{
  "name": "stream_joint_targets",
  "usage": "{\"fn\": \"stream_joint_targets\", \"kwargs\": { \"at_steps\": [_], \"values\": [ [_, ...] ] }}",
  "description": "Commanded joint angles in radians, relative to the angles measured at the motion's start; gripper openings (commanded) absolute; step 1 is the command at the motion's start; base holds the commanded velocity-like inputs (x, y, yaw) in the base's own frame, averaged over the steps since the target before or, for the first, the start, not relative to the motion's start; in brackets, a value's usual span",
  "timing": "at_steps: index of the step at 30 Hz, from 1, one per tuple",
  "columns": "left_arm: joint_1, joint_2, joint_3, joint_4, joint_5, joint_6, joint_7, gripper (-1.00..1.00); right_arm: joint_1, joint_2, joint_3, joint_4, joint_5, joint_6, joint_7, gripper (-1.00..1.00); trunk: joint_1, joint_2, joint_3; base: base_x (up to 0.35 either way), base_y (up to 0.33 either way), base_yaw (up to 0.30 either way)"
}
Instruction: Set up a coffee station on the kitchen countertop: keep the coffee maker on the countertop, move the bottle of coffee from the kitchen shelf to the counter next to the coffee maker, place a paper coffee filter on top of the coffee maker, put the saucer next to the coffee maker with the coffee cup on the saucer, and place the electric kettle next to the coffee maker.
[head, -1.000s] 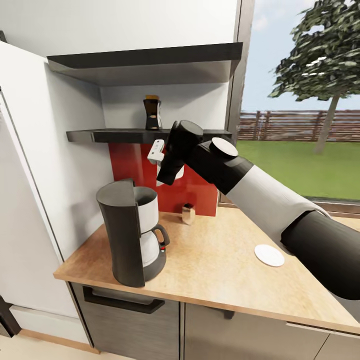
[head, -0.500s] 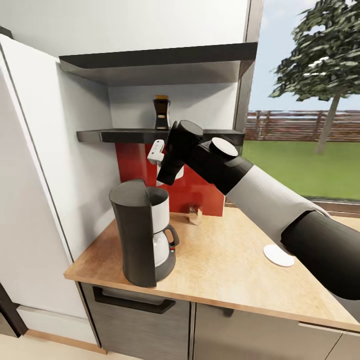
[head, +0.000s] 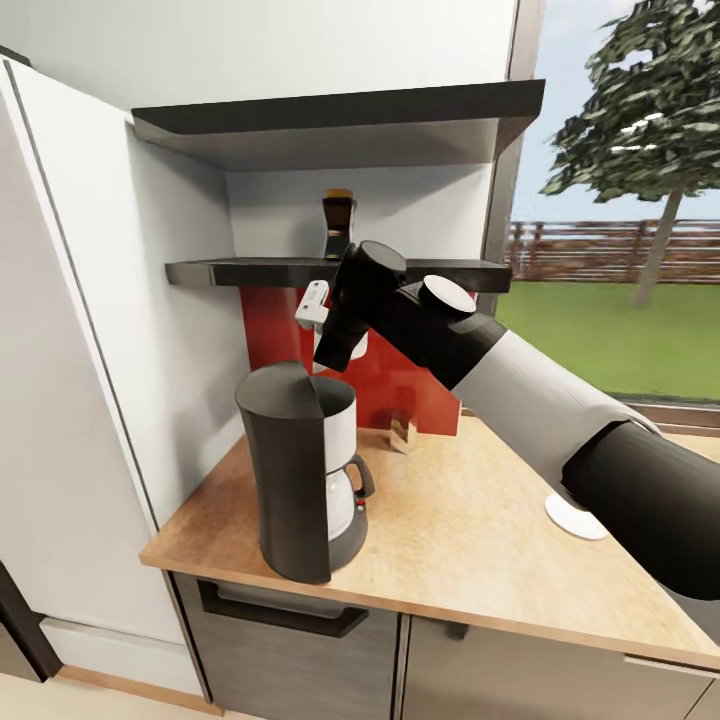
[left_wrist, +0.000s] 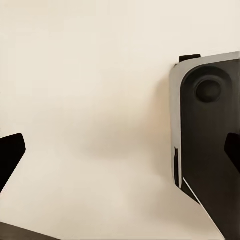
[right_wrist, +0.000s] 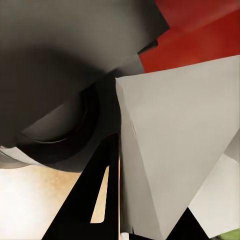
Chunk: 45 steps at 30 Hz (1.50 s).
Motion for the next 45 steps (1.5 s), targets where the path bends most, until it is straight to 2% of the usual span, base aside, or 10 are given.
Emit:
{"fn": "stream_joint_targets", "kwargs": {
  "at_steps": [1, 16, 26, 39, 40, 45],
  "values": [
    [0.0, 0.0, 0.0, 0.001, -0.01, -0.003, 0.005, 1.0, -0.001, 0.0, 0.0, 0.001, 0.008, 0.005, 0.01, -1.0, 0.0, -0.001, 0.0, 0.011, 0.018, 0.0],
    [0.001, 0.001, 0.0, 0.001, -0.01, -0.003, 0.005, 1.0, 0.0, 0.0, 0.003, 0.01, 0.006, 0.004, 0.036, -1.0, 0.0, -0.001, 0.0, 0.001, 0.002, 0.0],
    [0.001, 0.002, 0.0, 0.001, -0.01, -0.003, 0.001, 1.0, 0.005, 0.0, 0.071, 0.034, 0.006, 0.004, 0.039, -1.0, 0.0, -0.001, 0.0, 0.0, 0.0, 0.0],
    [0.001, 0.002, 0.0, 0.001, -0.01, -0.003, 0.001, 1.0, 0.006, 0.0, 0.079, 0.037, 0.006, 0.004, 0.039, -1.0, 0.0, -0.001, 0.0, 0.0, 0.0, 0.0],
    [0.001, 0.002, 0.0, 0.001, -0.01, -0.003, 0.001, 1.0, 0.006, 0.0, 0.079, 0.037, 0.006, 0.004, 0.039, 1.0, 0.0, -0.001, 0.0, 0.0, 0.0, 0.0],
    [0.001, 0.002, 0.0, 0.001, -0.01, -0.003, 0.001, 1.0, 0.006, 0.0, 0.079, 0.037, 0.006, 0.004, 0.038, 1.0, 0.0, -0.001, 0.0, 0.0, 0.0, 0.0]
  ]
}}
